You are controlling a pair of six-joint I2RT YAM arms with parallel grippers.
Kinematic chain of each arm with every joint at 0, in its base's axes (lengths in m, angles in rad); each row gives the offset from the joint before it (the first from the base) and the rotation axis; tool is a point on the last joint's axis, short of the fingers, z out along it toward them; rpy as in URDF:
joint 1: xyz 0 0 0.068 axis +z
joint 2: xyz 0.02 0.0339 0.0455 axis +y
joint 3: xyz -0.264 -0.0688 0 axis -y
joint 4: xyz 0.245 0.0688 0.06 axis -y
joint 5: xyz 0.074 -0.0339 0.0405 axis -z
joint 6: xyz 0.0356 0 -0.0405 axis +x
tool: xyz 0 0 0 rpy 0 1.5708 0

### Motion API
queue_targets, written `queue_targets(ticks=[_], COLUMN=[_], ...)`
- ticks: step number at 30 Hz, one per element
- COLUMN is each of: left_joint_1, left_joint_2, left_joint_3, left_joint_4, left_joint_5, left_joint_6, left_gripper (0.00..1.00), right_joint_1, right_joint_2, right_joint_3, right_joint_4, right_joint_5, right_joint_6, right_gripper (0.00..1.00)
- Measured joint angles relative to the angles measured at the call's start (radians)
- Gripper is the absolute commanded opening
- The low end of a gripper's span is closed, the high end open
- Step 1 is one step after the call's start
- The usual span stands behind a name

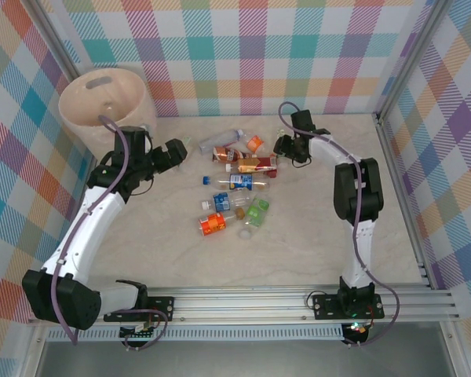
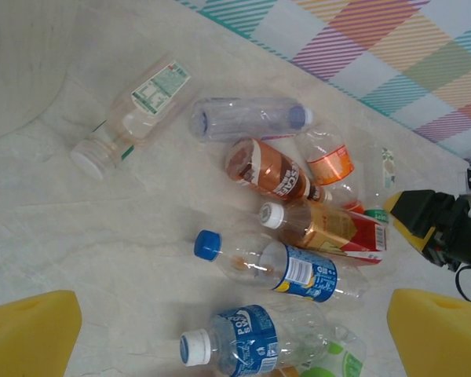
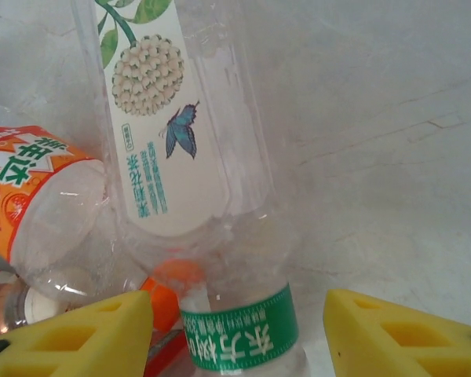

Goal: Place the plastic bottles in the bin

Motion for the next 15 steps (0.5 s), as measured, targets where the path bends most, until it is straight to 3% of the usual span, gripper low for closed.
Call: queue_targets(ticks=[5, 15], left_joint_1=[0.0, 0.0], left_joint_2=[0.002, 0.005], left_joint_3=[0.0, -0.006], left_joint_4=[-0.002, -0.002], left_joint_5=[-0.019, -0.031], left_joint_6=[0.0, 0.0], left_gripper=[1.0, 1.0], right_joint_1=[0.001, 0.004], right_joint_2=[0.04, 0.082], right_joint_3=[0.032, 0.088], right_joint_4=[-0.053, -0.125], right_joint_5=[-0.018, 0.047], right_joint_6=[-0.023, -0.063], right_gripper=[0.6, 0.46])
